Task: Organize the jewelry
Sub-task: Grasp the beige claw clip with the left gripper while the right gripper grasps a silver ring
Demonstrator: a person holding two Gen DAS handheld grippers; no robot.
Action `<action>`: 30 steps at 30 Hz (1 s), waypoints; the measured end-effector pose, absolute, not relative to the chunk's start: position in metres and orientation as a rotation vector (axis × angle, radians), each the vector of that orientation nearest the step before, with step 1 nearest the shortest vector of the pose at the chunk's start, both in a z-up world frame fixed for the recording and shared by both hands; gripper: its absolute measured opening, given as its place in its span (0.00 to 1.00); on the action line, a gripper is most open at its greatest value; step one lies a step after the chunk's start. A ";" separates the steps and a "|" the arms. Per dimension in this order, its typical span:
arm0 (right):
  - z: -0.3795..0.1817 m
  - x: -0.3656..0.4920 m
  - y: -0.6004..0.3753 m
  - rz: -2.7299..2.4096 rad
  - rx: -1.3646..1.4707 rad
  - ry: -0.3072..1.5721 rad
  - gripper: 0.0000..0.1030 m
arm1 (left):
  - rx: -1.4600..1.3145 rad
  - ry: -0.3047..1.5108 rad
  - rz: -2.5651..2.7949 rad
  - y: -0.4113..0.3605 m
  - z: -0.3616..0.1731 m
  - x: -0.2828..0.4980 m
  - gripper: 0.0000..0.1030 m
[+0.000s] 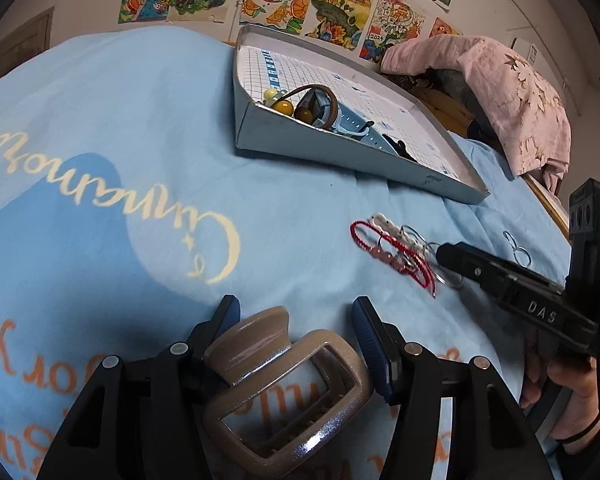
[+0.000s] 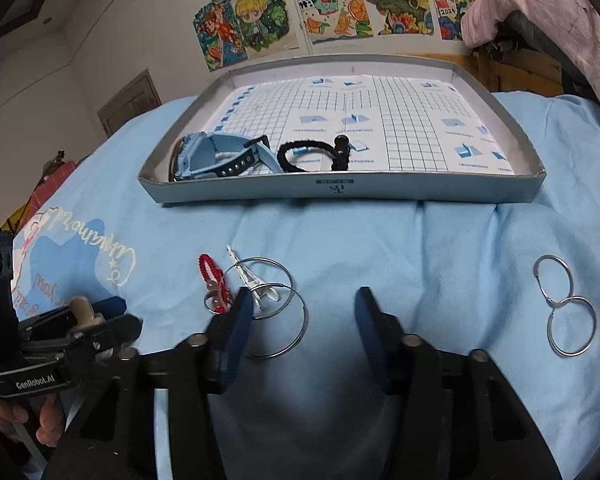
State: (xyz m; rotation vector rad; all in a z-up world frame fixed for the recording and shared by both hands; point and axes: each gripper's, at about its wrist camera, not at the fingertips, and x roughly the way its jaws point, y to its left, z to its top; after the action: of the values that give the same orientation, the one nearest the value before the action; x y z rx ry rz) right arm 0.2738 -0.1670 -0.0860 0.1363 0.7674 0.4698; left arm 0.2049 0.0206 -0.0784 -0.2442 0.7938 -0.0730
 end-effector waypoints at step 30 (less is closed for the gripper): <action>-0.035 0.268 -0.191 0.419 0.129 0.540 0.03 | -0.333 0.592 -0.176 0.030 -0.019 0.238 0.54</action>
State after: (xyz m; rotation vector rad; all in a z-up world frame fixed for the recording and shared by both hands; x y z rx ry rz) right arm 0.2677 -0.1913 -0.0348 0.1293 0.5401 0.4187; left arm 0.2383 0.0303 -0.0187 -0.3331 0.5921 -0.1762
